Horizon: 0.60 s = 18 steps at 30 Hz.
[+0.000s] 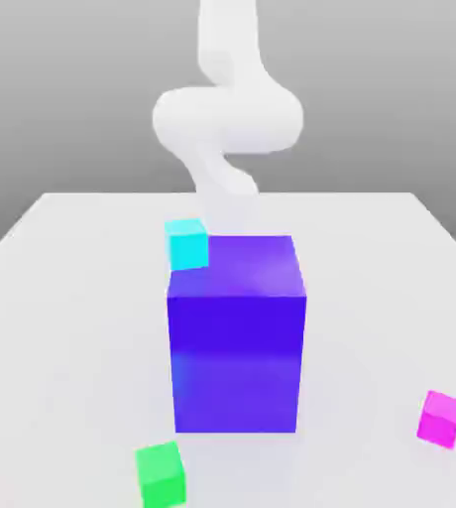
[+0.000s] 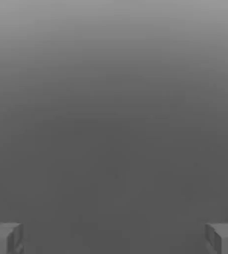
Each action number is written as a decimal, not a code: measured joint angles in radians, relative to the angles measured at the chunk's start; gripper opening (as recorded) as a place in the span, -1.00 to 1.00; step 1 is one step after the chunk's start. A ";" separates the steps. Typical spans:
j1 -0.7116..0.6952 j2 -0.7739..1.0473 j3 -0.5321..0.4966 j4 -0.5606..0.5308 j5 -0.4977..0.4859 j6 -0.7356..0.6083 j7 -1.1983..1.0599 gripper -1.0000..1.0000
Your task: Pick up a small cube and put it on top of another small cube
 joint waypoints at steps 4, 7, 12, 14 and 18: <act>0.039 0.151 0.048 -0.026 -0.024 0.061 -0.041 0.00; 0.068 0.260 0.084 -0.045 -0.043 0.105 -0.070 0.00; 0.118 0.441 0.142 -0.076 -0.077 0.177 -0.116 0.00; 0.137 0.513 0.164 -0.089 -0.092 0.206 -0.133 0.00; 0.190 0.659 0.208 -0.114 -0.122 0.264 -0.167 0.00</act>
